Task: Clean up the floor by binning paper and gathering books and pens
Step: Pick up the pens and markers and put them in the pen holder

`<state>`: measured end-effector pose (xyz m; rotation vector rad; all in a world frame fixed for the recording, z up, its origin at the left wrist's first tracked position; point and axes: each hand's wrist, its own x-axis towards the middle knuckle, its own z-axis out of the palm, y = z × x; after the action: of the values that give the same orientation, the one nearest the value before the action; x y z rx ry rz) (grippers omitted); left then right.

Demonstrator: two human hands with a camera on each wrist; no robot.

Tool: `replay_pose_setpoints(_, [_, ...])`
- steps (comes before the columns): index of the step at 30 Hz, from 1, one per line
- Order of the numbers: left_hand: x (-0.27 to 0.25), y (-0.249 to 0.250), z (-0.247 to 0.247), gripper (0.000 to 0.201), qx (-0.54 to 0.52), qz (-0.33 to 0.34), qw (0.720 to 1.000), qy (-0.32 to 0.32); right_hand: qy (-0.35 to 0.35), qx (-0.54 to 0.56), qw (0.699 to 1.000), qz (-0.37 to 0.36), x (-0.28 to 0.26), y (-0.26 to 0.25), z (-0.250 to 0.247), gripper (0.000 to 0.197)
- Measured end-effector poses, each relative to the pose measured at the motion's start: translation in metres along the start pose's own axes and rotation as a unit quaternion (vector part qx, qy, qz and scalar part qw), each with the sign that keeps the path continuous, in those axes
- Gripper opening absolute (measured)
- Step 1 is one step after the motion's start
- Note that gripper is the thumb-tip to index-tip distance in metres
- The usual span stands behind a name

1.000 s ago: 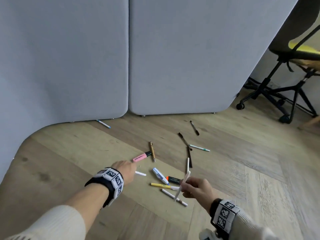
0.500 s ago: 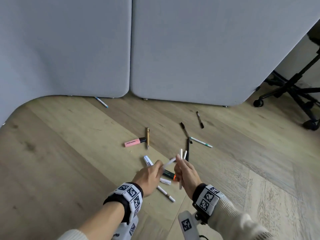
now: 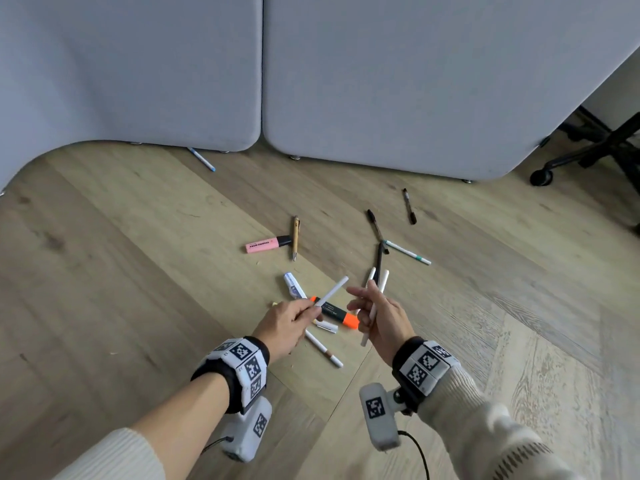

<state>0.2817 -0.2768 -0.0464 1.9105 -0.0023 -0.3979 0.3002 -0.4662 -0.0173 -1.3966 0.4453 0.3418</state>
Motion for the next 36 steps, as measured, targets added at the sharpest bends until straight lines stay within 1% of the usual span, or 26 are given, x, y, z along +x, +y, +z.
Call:
replay_pose_setpoints(2, [0.000, 0.005, 0.007, 0.035, 0.011, 0.002, 1.000, -0.011, 0.005, 0.006, 1.000, 0.006, 0.001, 0.000, 0.004, 0.047])
replay_pose_setpoints(3, [0.000, 0.006, 0.009, 0.036, 0.028, -0.004, 1.000, -0.008, 0.016, 0.004, 1.000, 0.001, 0.002, 0.001, 0.006, 0.044])
replay_pose_setpoints(5, [0.002, 0.006, 0.011, 0.035, 0.058, -0.026, 0.998, -0.002, 0.042, -0.031, 0.998, -0.035, 0.002, 0.002, 0.008, 0.036])
replay_pose_setpoints(6, [0.003, 0.006, 0.011, 0.032, 0.058, -0.033, 0.998, -0.003, 0.051, -0.069, 0.994, -0.061, 0.002, 0.002, 0.009, 0.033])
replay_pose_setpoints(7, [0.004, 0.005, 0.011, 0.027, 0.053, -0.036, 0.998, -0.004, 0.061, -0.127, 0.986, -0.088, 0.002, 0.003, 0.008, 0.032])
replay_pose_setpoints(8, [0.004, 0.004, 0.009, 0.021, 0.046, -0.035, 0.998, -0.002, 0.075, -0.202, 0.970, -0.111, 0.003, 0.002, 0.007, 0.032])
replay_pose_setpoints(10, [0.003, 0.003, 0.003, 0.012, 0.019, -0.036, 0.999, 0.020, 0.097, -0.343, 0.924, -0.140, 0.004, -0.001, 0.005, 0.032])
replay_pose_setpoints(11, [0.003, 0.002, 0.000, 0.012, 0.004, -0.037, 0.999, 0.038, 0.091, -0.371, 0.913, -0.144, 0.005, -0.002, 0.005, 0.031])
replay_pose_setpoints(12, [0.001, 0.001, -0.004, 0.013, -0.007, -0.038, 0.998, 0.057, 0.070, -0.370, 0.915, -0.145, 0.006, -0.003, 0.005, 0.029])
replay_pose_setpoints(14, [-0.001, 0.000, -0.011, 0.015, -0.020, -0.050, 0.995, 0.082, 0.022, -0.336, 0.931, -0.142, 0.007, -0.004, 0.007, 0.025])
replay_pose_setpoints(15, [-0.002, -0.001, -0.013, 0.015, -0.024, -0.060, 0.994, 0.090, 0.012, -0.320, 0.937, -0.140, 0.007, -0.004, 0.008, 0.023])
replay_pose_setpoints(16, [-0.003, -0.001, -0.014, 0.014, -0.029, -0.072, 0.992, 0.098, 0.022, -0.314, 0.938, -0.142, 0.008, -0.004, 0.009, 0.020])
replay_pose_setpoints(18, [-0.005, -0.002, -0.017, 0.013, -0.037, -0.085, 0.988, 0.121, 0.084, -0.332, 0.928, -0.147, 0.010, -0.006, 0.010, 0.009])
replay_pose_setpoints(20, [-0.005, 0.000, -0.018, 0.015, -0.039, -0.090, 0.985, 0.139, 0.137, -0.363, 0.911, -0.139, 0.011, -0.006, 0.011, 0.019])
replay_pose_setpoints(21, [-0.005, 0.001, -0.018, 0.017, -0.035, -0.090, 0.985, 0.140, 0.142, -0.370, 0.908, -0.138, 0.011, -0.006, 0.011, 0.023])
replay_pose_setpoints(24, [-0.005, 0.000, -0.017, 0.025, 0.010, -0.073, 0.990, 0.123, 0.107, -0.372, 0.906, -0.169, 0.009, -0.005, 0.021, 0.027])
replay_pose_setpoints(25, [-0.006, -0.001, -0.017, 0.026, 0.034, -0.064, 0.990, 0.119, 0.094, -0.392, 0.892, -0.203, 0.007, -0.004, 0.026, 0.033])
replay_pose_setpoints(26, [-0.006, -0.003, -0.018, 0.025, 0.066, -0.058, 0.989, 0.117, 0.076, -0.419, 0.868, -0.255, 0.005, -0.002, 0.031, 0.037])
replay_pose_setpoints(28, [-0.006, -0.006, -0.019, 0.022, 0.141, -0.045, 0.984, 0.101, 0.008, -0.478, 0.800, -0.362, 0.002, 0.004, 0.041, 0.037])
replay_pose_setpoints(29, [-0.005, -0.007, -0.019, 0.021, 0.164, -0.034, 0.982, 0.085, -0.043, -0.512, 0.768, -0.382, 0.000, 0.008, 0.044, 0.036])
replay_pose_setpoints(30, [-0.005, -0.008, -0.019, 0.020, 0.174, -0.015, 0.982, 0.069, -0.090, -0.547, 0.739, -0.382, -0.001, 0.014, 0.045, 0.037])
replay_pose_setpoints(31, [-0.003, -0.010, -0.018, 0.016, 0.176, 0.009, 0.983, 0.055, -0.130, -0.576, 0.722, -0.361, -0.002, 0.020, 0.046, 0.037])
replay_pose_setpoints(32, [-0.002, -0.012, -0.018, 0.013, 0.183, 0.034, 0.982, 0.043, -0.155, -0.591, 0.719, -0.331, -0.002, 0.026, 0.045, 0.032])
replay_pose_setpoints(34, [-0.001, -0.017, -0.014, 0.015, 0.223, 0.080, 0.971, 0.029, -0.165, -0.574, 0.755, -0.270, -0.001, 0.034, 0.044, 0.016])
replay_pose_setpoints(35, [-0.002, -0.018, -0.012, 0.025, 0.244, 0.094, 0.965, 0.025, -0.146, -0.562, 0.772, -0.260, 0.002, 0.039, 0.041, 0.014])
replay_pose_setpoints(36, [-0.001, -0.022, -0.008, 0.038, 0.265, 0.098, 0.959, 0.018, -0.115, -0.561, 0.778, -0.258, 0.006, 0.043, 0.037, 0.015])
